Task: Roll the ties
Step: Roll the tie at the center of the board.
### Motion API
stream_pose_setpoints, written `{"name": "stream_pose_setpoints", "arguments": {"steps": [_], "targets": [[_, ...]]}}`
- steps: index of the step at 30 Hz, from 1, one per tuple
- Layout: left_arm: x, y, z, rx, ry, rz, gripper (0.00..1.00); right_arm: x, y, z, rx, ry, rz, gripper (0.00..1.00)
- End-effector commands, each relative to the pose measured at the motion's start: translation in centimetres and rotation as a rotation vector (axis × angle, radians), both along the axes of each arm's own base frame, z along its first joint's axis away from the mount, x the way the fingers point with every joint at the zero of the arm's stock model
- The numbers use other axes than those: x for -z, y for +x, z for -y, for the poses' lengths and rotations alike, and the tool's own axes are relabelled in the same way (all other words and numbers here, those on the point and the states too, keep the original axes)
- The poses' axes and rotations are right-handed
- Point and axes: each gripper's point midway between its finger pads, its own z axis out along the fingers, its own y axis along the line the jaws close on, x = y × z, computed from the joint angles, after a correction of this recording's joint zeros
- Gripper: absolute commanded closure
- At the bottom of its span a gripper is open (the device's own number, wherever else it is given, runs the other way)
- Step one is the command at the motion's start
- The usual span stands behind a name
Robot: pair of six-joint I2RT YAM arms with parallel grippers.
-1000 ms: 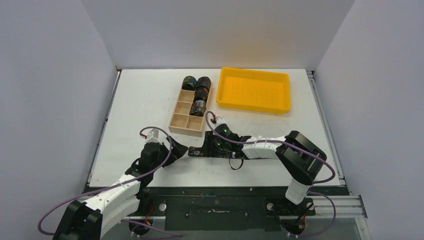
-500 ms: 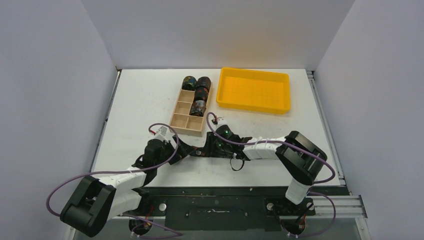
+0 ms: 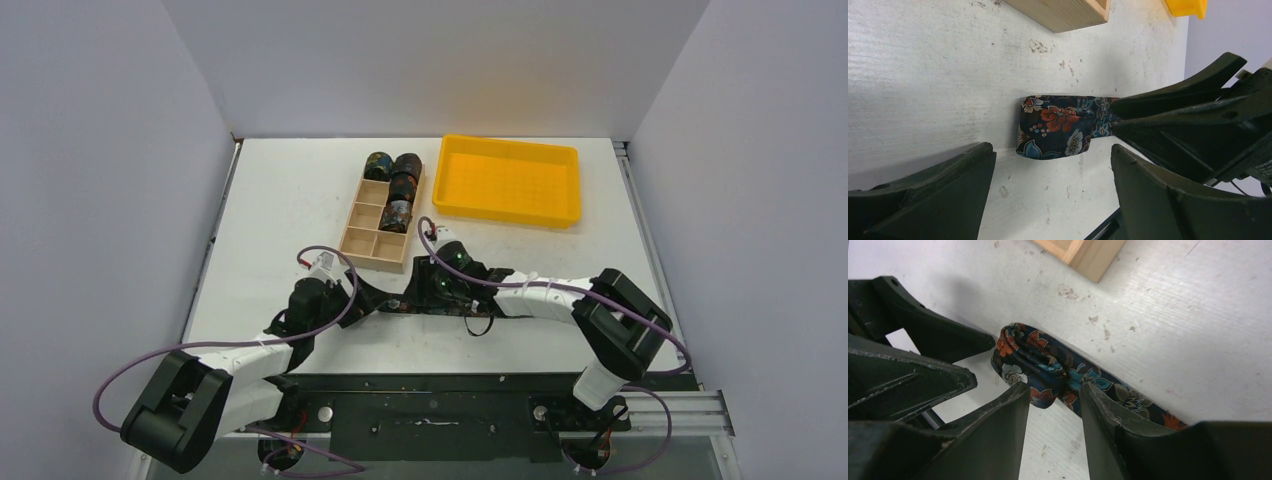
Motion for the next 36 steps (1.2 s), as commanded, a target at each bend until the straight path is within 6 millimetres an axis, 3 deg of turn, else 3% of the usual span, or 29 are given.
{"name": "stream_pose_setpoints", "arguments": {"steps": [1, 14, 25, 36], "targets": [[-1.0, 0.6, -0.1, -0.013, -0.015, 0.048, 0.17, -1.4, -1.1, -1.8, -0.065, 0.03, 0.024, 0.59], [-0.8, 0.3, 0.1, 0.012, -0.011, 0.045, 0.17, 2.7, -0.9, -0.5, -0.025, -0.096, -0.005, 0.67], [-0.6, 0.5, 1.0, 0.056, -0.024, 0.04, 0.19, 3.6, -0.8, 1.2, -0.005, -0.081, -0.031, 0.7], [-0.7, 1.8, 3.2, 0.136, -0.068, 0.038, 0.28, 4.0, -1.1, 1.9, -0.031, -0.001, -0.08, 0.73]]}}
